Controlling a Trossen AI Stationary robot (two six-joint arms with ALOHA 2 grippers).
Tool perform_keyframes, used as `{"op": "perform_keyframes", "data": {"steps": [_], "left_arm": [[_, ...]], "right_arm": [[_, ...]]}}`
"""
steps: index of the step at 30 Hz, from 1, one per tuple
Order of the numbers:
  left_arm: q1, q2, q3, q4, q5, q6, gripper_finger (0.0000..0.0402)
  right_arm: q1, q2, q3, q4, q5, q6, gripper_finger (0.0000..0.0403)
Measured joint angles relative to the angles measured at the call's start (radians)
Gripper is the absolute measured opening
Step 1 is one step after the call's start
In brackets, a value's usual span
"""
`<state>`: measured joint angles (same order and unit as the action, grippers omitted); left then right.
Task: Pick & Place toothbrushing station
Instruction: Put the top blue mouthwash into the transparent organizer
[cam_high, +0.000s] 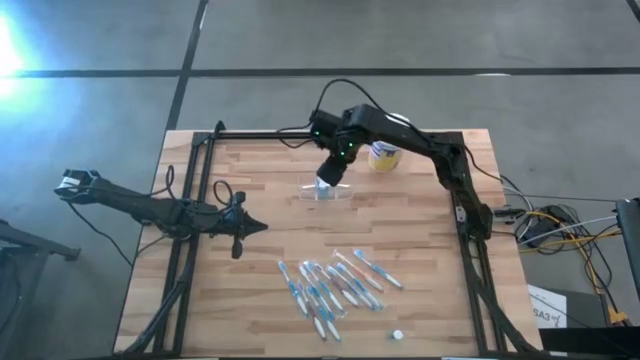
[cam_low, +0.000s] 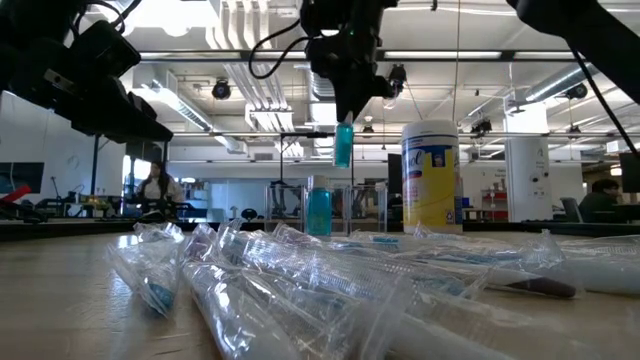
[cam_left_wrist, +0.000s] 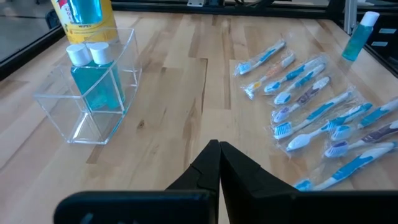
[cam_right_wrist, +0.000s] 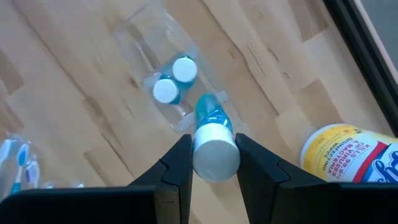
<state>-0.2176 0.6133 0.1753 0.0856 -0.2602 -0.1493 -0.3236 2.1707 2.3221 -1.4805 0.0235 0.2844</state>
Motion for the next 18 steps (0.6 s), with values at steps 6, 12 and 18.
{"op": "perform_keyframes", "data": {"steps": [6,12,18], "left_arm": [[0.0,0.004,0.0,0.002,0.0,0.0,0.001],[0.0,0.004,0.0,0.002,0.0,0.0,0.001],[0.0,0.004,0.0,0.002,0.0,0.0,0.001]], "right_arm": [[-0.005,-0.002,-0.004,0.049,0.002,0.008,0.0088],[-0.005,0.004,-0.005,0.056,-0.001,0.038,0.0088],[0.006,0.023,-0.023,0.069,-0.001,0.045,0.0088]]}}
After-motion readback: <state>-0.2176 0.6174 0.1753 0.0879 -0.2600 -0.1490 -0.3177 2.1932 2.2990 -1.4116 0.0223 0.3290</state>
